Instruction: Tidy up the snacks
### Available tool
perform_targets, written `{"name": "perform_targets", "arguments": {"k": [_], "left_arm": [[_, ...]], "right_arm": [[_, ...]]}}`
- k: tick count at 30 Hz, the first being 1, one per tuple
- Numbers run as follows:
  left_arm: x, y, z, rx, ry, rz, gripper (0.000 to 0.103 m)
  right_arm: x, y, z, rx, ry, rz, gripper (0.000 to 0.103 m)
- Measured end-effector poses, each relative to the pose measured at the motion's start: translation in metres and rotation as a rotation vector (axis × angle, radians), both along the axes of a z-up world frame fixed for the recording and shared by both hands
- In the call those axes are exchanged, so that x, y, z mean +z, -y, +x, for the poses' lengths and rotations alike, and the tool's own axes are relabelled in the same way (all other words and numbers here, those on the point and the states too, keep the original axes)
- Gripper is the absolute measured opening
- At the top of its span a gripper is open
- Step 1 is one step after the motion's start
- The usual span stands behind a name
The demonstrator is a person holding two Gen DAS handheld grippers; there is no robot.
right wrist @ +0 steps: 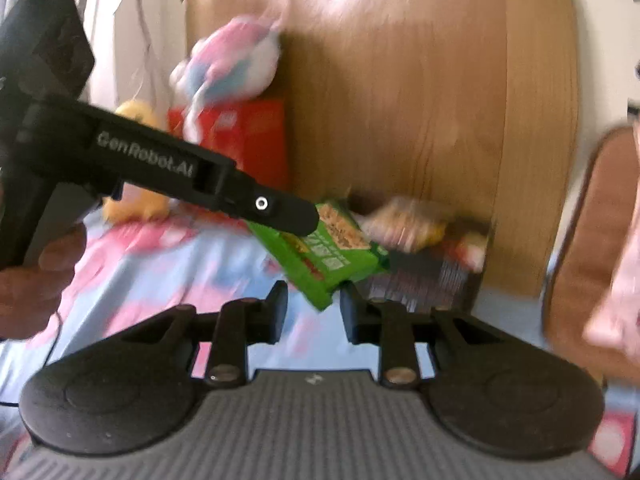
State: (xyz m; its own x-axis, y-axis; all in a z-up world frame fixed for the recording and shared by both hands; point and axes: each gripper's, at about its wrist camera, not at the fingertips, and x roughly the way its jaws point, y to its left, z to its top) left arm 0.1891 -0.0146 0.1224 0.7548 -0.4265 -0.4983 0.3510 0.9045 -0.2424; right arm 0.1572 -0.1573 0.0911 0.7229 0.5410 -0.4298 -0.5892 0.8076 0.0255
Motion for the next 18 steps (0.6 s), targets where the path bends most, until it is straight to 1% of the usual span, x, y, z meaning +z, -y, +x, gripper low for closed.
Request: {"name": "perform_targets", "arguments": {"k": [2, 3, 4, 5, 6, 7, 8, 9, 10, 11, 13, 14, 16, 18], "left_arm": [[-0.005, 0.009, 0.033, -0.017, 0.0, 0.0, 0.032], [-0.011, 0.015, 0.049, -0.014, 0.012, 0.007, 0.037], [-0.02, 0.02, 0.063, 0.002, 0.01, 0.03, 0.039], [-0.029, 0.024, 0.073, 0.037, -0.019, 0.061, 0.039], [-0.039, 0.023, 0.077, 0.079, -0.052, 0.063, 0.037], [-0.043, 0.016, 0.072, 0.082, -0.054, 0.02, 0.037], [-0.047, 0.008, 0.063, 0.072, -0.043, -0.024, 0.039], [-0.048, 0.001, 0.05, 0.073, -0.025, -0.046, 0.04], [-0.05, -0.004, 0.033, 0.084, -0.004, -0.042, 0.04], [-0.053, -0.007, 0.017, 0.093, 0.006, -0.027, 0.042], [-0.061, -0.009, -0.01, 0.115, -0.015, 0.003, 0.043], [-0.065, -0.009, -0.023, 0.127, -0.027, 0.019, 0.043], [-0.076, -0.007, -0.057, 0.187, -0.027, 0.067, 0.047], [-0.087, -0.006, -0.086, 0.241, -0.02, 0.085, 0.051]], "right_arm": [[0.001, -0.001, 0.024, -0.045, 0.007, -0.006, 0.032], [-0.001, 0.002, 0.038, -0.07, 0.009, -0.008, 0.034], [-0.004, 0.006, 0.05, -0.093, 0.008, -0.014, 0.034], [-0.009, 0.01, 0.06, -0.111, -0.009, -0.023, 0.038], [-0.015, 0.017, 0.069, -0.135, -0.051, -0.03, 0.045], [-0.019, 0.026, 0.069, -0.163, -0.076, -0.008, 0.046], [-0.018, 0.035, 0.059, -0.174, -0.063, 0.031, 0.045], [-0.017, 0.045, 0.043, -0.158, -0.069, 0.075, 0.048], [-0.016, 0.052, 0.024, -0.127, -0.07, 0.11, 0.05], [-0.016, 0.058, 0.003, -0.091, -0.058, 0.136, 0.056], [-0.02, 0.063, -0.034, -0.056, -0.042, 0.145, 0.067], [-0.024, 0.062, -0.047, -0.054, -0.06, 0.147, 0.067], [-0.036, 0.063, -0.063, -0.061, -0.151, 0.173, 0.067], [-0.051, 0.068, -0.074, -0.112, -0.236, 0.241, 0.067]]}}
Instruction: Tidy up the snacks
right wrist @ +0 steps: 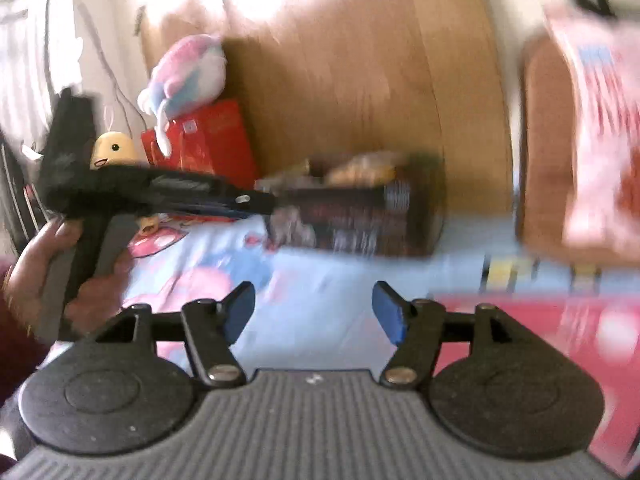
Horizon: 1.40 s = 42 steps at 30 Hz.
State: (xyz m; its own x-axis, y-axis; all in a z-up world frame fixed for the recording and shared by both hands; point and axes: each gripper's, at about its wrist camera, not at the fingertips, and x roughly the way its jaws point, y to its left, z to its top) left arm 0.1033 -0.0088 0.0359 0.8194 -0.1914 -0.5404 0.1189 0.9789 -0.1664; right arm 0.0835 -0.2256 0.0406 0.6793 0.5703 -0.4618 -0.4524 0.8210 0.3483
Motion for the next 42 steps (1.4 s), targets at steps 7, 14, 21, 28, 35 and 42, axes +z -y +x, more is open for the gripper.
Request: {"name": "perform_targets", "arguments": {"k": [7, 14, 21, 28, 35, 42], "left_arm": [[-0.031, 0.015, -0.058, 0.032, -0.073, 0.057, 0.051], [-0.038, 0.01, -0.086, 0.038, -0.034, 0.046, 0.05], [-0.038, 0.007, -0.086, 0.043, -0.032, 0.019, 0.051], [-0.038, 0.008, -0.087, 0.036, -0.031, 0.023, 0.051], [-0.038, 0.008, -0.088, 0.037, -0.03, 0.022, 0.051], [-0.037, 0.008, -0.088, 0.037, -0.029, 0.023, 0.051]], "right_arm": [[-0.012, -0.007, -0.047, -0.182, -0.073, 0.082, 0.067], [-0.02, -0.015, -0.067, -0.217, -0.05, 0.04, 0.073], [-0.022, -0.021, -0.064, -0.238, -0.044, 0.002, 0.074], [-0.022, -0.025, -0.067, -0.244, -0.034, -0.023, 0.074], [-0.022, -0.029, -0.069, -0.247, -0.028, -0.051, 0.075], [-0.022, -0.029, -0.07, -0.249, -0.03, -0.046, 0.075]]}}
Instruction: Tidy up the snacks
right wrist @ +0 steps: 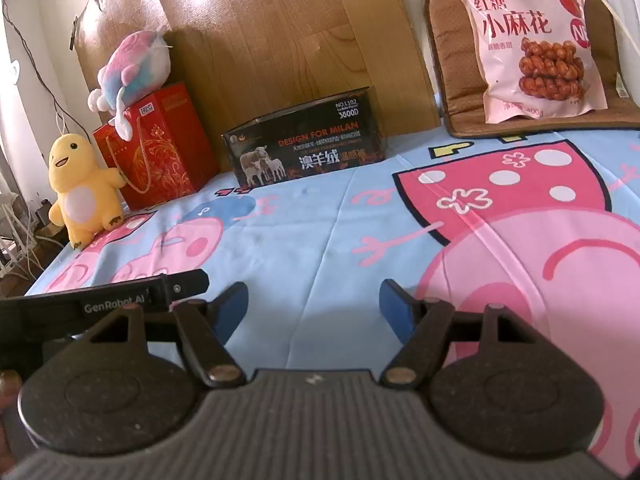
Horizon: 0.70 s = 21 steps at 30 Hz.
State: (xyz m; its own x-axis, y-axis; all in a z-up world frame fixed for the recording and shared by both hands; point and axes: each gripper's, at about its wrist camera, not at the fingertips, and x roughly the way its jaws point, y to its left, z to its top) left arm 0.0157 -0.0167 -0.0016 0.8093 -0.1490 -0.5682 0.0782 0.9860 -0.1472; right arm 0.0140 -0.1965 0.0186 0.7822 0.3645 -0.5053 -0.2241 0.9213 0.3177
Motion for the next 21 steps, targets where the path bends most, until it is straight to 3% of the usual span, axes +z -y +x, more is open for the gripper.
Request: {"name": "perform_targets", "arguments": {"k": [21], "left_arm": [[-0.001, 0.012, 0.003, 0.015, -0.007, 0.096, 0.054]], "right_arm": [[0.0, 0.0, -0.001, -0.003, 0.0, 0.013, 0.076]]}}
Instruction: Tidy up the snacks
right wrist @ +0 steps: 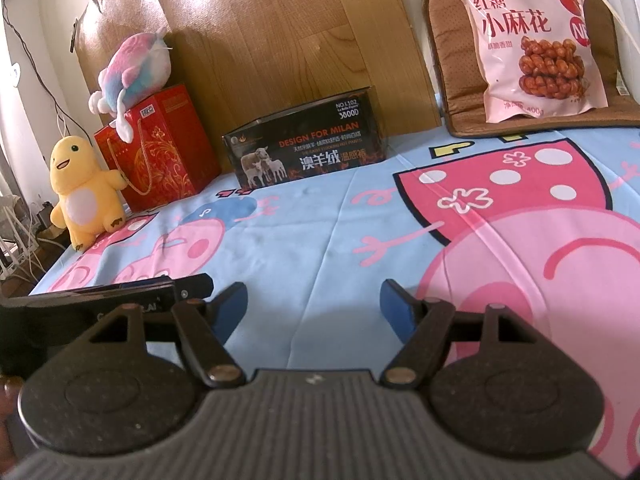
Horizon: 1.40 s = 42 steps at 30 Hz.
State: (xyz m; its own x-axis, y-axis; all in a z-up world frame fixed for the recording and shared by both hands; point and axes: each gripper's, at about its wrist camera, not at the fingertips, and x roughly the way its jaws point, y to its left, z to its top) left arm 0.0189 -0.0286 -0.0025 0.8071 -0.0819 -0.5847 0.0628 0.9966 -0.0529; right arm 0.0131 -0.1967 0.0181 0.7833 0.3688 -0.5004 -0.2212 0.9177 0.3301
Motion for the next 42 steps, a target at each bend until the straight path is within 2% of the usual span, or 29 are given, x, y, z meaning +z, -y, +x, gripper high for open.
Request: {"name": "perform_targets", "arguments": {"k": [5, 6, 8, 10, 14, 18, 22, 32, 35, 37, 40, 42], "left_arm": [[0.0, 0.002, 0.003, 0.055, -0.013, 0.041, 0.068], [0.0, 0.001, 0.004, 0.069, -0.017, 0.044, 0.079], [0.0, -0.001, 0.005, 0.101, -0.027, 0.042, 0.091], [0.0, -0.004, 0.006, 0.128, -0.035, 0.041, 0.093], [-0.001, -0.006, 0.01, 0.139, -0.055, 0.047, 0.103], [-0.003, -0.007, 0.011, 0.158, -0.071, 0.05, 0.103], [-0.003, -0.005, 0.013, 0.151, -0.082, 0.073, 0.103], [-0.004, -0.006, 0.016, 0.128, -0.084, 0.07, 0.103], [-0.002, -0.009, 0.012, 0.111, -0.073, 0.081, 0.103], [0.004, -0.009, 0.009, 0.143, -0.043, 0.106, 0.103], [0.017, -0.002, 0.01, 0.18, 0.022, 0.205, 0.103], [0.026, 0.002, 0.015, 0.193, 0.049, 0.243, 0.103]], "right_arm": [[0.0, 0.001, 0.0, -0.001, 0.0, 0.011, 0.077], [0.0, 0.0, -0.001, -0.003, 0.0, 0.013, 0.077], [0.0, 0.001, -0.001, -0.002, 0.002, 0.015, 0.077], [0.0, 0.0, -0.001, -0.005, 0.003, 0.013, 0.077], [0.0, -0.003, -0.003, -0.022, 0.008, -0.001, 0.077], [0.0, -0.002, -0.002, -0.02, 0.008, 0.009, 0.079], [0.0, -0.001, -0.001, 0.001, 0.007, 0.029, 0.086], [-0.001, 0.011, 0.001, 0.024, -0.012, 0.113, 0.088], [0.001, 0.013, 0.0, 0.004, -0.009, 0.103, 0.088], [0.006, 0.011, -0.002, 0.001, 0.021, 0.068, 0.088], [0.019, 0.009, 0.007, 0.011, 0.081, 0.012, 0.088], [0.027, 0.01, 0.02, 0.0, 0.108, -0.004, 0.089]]}}
